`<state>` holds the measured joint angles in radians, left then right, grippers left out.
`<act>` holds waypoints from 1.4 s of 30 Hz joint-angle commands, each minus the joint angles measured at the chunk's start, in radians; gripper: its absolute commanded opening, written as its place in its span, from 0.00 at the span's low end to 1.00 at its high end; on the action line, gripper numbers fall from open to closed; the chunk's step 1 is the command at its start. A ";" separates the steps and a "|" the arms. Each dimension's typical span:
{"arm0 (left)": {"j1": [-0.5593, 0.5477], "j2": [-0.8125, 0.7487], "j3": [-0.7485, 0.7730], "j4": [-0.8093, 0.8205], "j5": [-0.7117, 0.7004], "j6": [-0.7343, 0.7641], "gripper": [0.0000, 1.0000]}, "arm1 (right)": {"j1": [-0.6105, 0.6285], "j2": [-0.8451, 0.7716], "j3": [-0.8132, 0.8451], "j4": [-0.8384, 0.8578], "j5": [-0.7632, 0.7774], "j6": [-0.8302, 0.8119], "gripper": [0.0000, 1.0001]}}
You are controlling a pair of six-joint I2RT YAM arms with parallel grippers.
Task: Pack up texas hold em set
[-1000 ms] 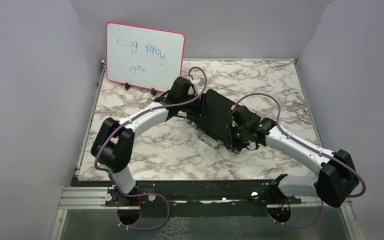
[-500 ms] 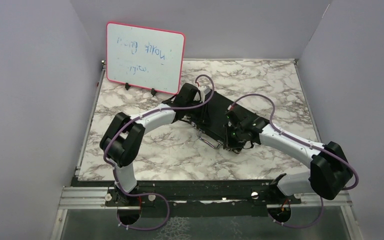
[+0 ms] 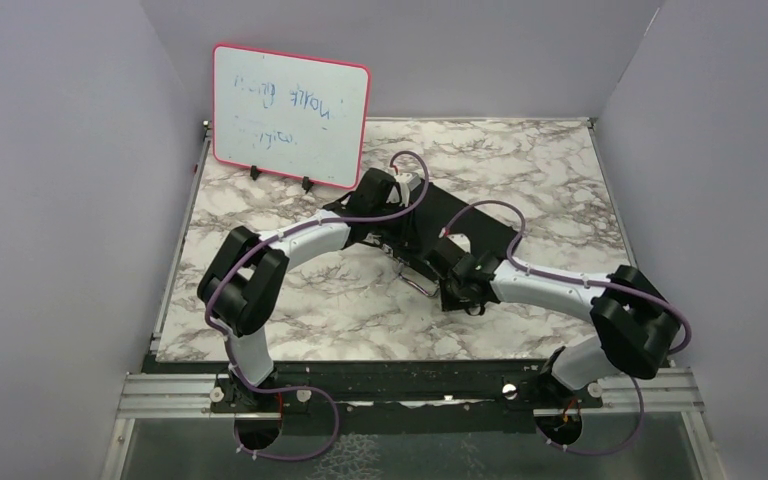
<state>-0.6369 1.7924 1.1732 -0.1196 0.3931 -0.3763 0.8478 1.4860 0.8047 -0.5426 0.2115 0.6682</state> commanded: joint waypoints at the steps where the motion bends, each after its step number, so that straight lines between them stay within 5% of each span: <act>1: 0.000 -0.018 -0.020 -0.080 -0.010 0.021 0.26 | 0.002 -0.058 0.023 -0.001 0.138 0.040 0.27; 7: 0.022 -0.083 0.026 -0.098 -0.002 0.012 0.32 | 0.003 -0.243 0.031 0.070 0.019 -0.026 0.33; 12: 0.065 -0.152 0.052 -0.116 -0.021 -0.007 0.40 | 0.002 -0.304 0.049 0.032 0.074 0.017 0.33; 19: 0.105 -0.234 -0.005 -0.151 -0.104 -0.021 0.41 | 0.002 -0.236 0.097 -0.098 0.116 0.088 0.31; 28: 0.165 -0.276 -0.124 -0.167 -0.110 -0.044 0.34 | 0.002 -0.188 0.062 -0.064 0.098 0.115 0.27; 34: 0.169 -0.253 -0.138 -0.168 -0.050 -0.051 0.39 | 0.000 -0.077 0.171 -0.159 0.193 0.113 0.41; 42: 0.172 -0.219 -0.146 -0.164 -0.019 -0.049 0.40 | -0.012 -0.002 0.285 -0.177 0.251 0.057 0.45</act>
<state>-0.4667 1.5471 1.0336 -0.2913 0.3271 -0.4229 0.8486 1.4605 1.0309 -0.6884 0.3843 0.7563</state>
